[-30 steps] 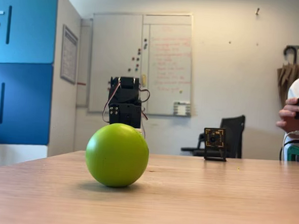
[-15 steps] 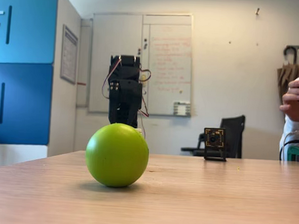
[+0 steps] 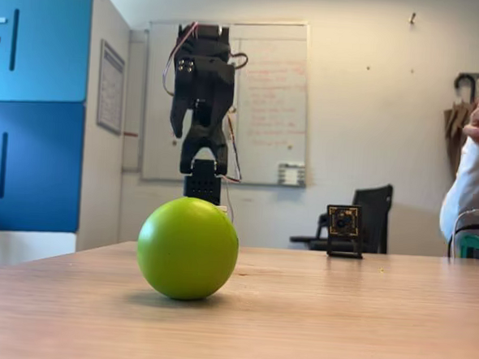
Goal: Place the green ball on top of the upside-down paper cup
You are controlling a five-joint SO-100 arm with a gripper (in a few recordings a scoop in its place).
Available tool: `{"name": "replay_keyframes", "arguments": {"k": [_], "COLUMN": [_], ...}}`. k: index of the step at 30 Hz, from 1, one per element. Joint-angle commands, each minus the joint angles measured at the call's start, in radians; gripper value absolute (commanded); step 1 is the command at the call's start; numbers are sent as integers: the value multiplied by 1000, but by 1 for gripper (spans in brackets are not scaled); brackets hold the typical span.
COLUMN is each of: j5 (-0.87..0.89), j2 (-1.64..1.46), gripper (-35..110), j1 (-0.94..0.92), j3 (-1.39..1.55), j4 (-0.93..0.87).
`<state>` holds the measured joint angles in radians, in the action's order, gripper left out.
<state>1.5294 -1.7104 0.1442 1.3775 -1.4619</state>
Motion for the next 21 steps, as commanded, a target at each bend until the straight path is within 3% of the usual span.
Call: {"name": "replay_keyframes", "arguments": {"k": [1,13,21], "j5": [6,-26,-32], "j2": [109,462,715], "gripper": [32,56,58], "j1": [18,91,110], "j3": [-138,-499,-693], "j4": [31,37,127]}}
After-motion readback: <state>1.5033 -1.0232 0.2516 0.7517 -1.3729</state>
